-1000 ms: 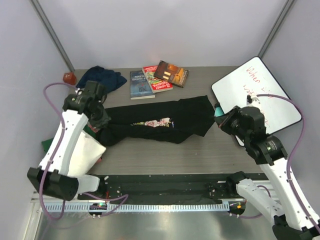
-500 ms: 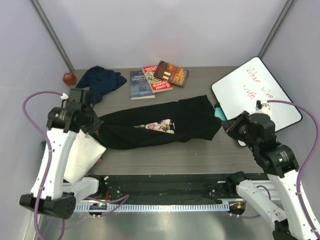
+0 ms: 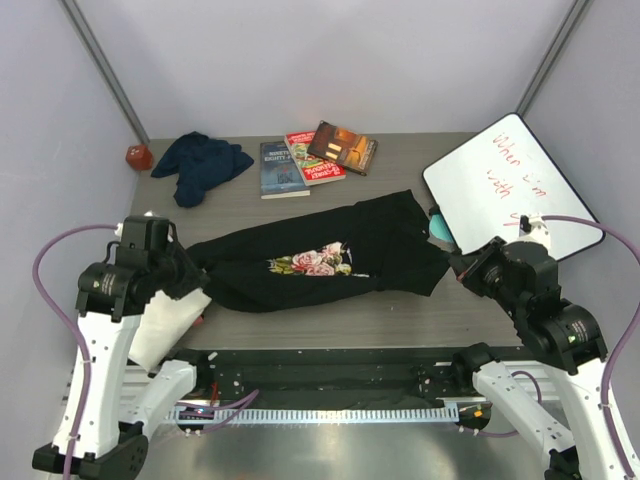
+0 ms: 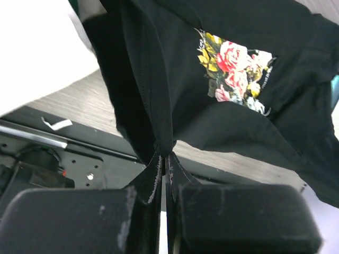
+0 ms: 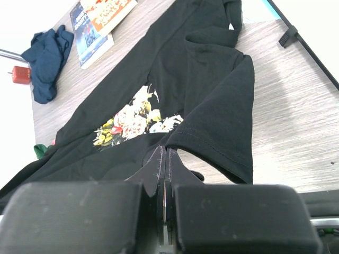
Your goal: Fold and stack the t-shirts
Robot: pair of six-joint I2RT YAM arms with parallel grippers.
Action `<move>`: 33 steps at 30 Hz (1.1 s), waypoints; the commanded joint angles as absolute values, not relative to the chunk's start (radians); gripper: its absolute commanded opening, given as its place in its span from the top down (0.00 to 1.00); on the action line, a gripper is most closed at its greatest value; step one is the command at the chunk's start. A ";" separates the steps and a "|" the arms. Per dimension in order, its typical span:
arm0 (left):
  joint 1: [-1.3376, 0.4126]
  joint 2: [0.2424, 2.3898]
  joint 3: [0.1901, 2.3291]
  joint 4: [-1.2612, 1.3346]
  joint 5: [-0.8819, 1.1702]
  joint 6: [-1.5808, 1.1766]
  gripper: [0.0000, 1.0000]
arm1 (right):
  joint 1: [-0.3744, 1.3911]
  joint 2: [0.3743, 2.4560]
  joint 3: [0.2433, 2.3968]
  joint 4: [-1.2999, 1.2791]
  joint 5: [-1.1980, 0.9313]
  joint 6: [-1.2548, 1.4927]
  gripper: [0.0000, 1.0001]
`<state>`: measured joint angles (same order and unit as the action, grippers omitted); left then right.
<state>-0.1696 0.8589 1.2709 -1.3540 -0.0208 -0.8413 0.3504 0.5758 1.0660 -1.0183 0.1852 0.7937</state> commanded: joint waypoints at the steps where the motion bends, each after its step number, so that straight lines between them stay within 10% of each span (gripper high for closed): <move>1: -0.166 0.805 1.284 -1.647 0.026 -0.856 1.00 | 0.347 0.577 1.066 -1.011 0.209 0.811 0.99; 33: -0.166 0.712 0.974 -1.663 0.149 -0.779 1.00 | 0.347 0.584 0.986 -0.982 0.393 0.907 0.99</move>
<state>-0.1688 0.7109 0.9447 -1.3632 0.1471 -0.7952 0.3504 0.5648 0.9951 -1.0187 0.3725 0.8902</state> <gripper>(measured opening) 0.006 0.017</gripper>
